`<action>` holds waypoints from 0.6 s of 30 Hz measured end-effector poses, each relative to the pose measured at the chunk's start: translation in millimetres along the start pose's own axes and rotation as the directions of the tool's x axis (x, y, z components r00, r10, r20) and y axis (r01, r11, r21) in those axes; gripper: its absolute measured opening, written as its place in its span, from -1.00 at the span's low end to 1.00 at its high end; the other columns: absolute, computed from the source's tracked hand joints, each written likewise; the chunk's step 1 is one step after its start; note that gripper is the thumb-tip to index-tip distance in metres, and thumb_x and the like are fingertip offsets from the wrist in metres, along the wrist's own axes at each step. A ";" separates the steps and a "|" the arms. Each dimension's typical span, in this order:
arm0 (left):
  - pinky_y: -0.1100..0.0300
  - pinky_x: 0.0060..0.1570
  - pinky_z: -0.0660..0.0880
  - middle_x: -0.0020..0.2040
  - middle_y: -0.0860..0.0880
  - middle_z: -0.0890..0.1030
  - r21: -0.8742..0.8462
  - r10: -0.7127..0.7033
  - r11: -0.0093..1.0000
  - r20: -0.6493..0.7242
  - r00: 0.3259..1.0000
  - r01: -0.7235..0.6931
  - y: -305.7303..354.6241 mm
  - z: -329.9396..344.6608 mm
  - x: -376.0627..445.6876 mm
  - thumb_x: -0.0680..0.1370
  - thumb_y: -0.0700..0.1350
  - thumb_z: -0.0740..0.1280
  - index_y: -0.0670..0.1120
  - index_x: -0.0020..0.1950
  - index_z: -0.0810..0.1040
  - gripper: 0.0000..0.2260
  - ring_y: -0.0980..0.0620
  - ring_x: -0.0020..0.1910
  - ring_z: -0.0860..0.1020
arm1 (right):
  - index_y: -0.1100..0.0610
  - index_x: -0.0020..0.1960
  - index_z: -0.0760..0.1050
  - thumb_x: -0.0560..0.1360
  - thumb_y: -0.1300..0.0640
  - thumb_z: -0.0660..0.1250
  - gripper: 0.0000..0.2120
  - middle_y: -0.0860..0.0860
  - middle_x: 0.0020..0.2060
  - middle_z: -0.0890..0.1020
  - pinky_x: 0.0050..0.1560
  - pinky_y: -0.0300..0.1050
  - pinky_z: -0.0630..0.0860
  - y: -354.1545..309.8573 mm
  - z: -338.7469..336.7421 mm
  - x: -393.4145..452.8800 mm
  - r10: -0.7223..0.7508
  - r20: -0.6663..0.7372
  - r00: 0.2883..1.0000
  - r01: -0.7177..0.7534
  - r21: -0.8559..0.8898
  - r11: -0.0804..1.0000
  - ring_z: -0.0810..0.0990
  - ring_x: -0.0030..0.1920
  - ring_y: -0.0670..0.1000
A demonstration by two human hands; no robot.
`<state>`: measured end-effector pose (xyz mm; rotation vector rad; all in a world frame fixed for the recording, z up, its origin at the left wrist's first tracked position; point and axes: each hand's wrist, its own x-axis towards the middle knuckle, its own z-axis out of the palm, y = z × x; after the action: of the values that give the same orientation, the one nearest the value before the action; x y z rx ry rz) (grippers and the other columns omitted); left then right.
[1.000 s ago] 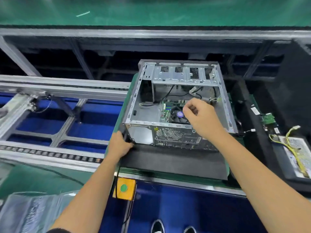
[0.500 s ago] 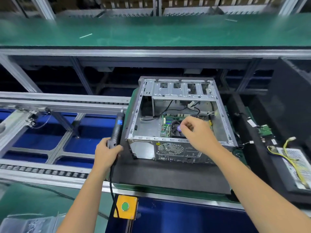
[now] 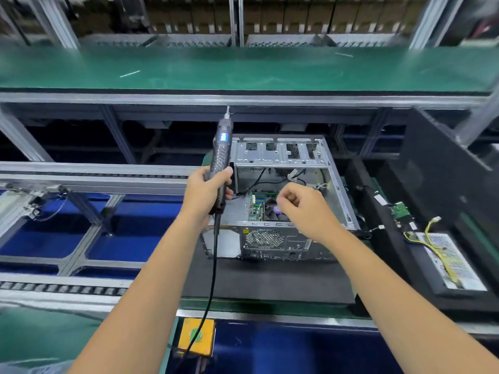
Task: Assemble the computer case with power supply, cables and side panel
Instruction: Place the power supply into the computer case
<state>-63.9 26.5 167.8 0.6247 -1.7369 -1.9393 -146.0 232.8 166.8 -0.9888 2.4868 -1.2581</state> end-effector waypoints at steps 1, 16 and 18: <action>0.20 -0.38 0.51 -0.28 -0.07 0.58 -0.016 -0.025 1.000 0.019 0.999 0.026 -4.5 10.8 0.1 0.51 -0.08 0.43 -0.18 -0.05 0.48 -0.79 0.02 -0.41 0.54 | -0.02 -0.18 0.48 0.60 0.15 0.26 -0.80 -0.06 -0.32 0.58 -0.25 -0.06 0.48 1.6 -3.5 -1.2 0.002 -0.002 1.000 -0.002 0.001 1.000 0.45 -0.37 -0.09; 0.25 -0.47 0.48 -0.31 -0.04 0.62 -0.036 -0.146 0.988 0.090 0.985 0.150 -56.9 148.7 19.2 0.53 -0.01 0.38 -0.16 -0.05 0.50 -0.78 0.08 -0.42 0.55 | 0.11 -0.15 0.47 0.60 0.18 0.24 -0.84 0.06 -0.29 0.57 -0.28 -0.10 0.44 102.6 -112.3 -8.0 0.129 -0.130 0.983 -0.132 -0.019 0.991 0.43 -0.34 -0.03; 0.23 -0.46 0.47 -0.32 -0.04 0.62 -0.026 -0.159 0.987 0.087 0.983 0.161 -63.4 162.8 22.5 0.52 0.00 0.38 -0.15 -0.05 0.51 -0.78 0.07 -0.44 0.53 | 0.17 -0.12 0.49 0.60 0.19 0.23 -0.86 0.08 -0.28 0.57 -0.22 -0.04 0.47 122.1 -132.7 -4.8 0.173 -0.158 0.972 -0.184 -0.056 0.981 0.44 -0.31 0.01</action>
<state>-183.5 146.8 120.3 0.6989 -1.7487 -2.1279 -258.8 373.1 154.9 -0.6863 2.6826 -1.2399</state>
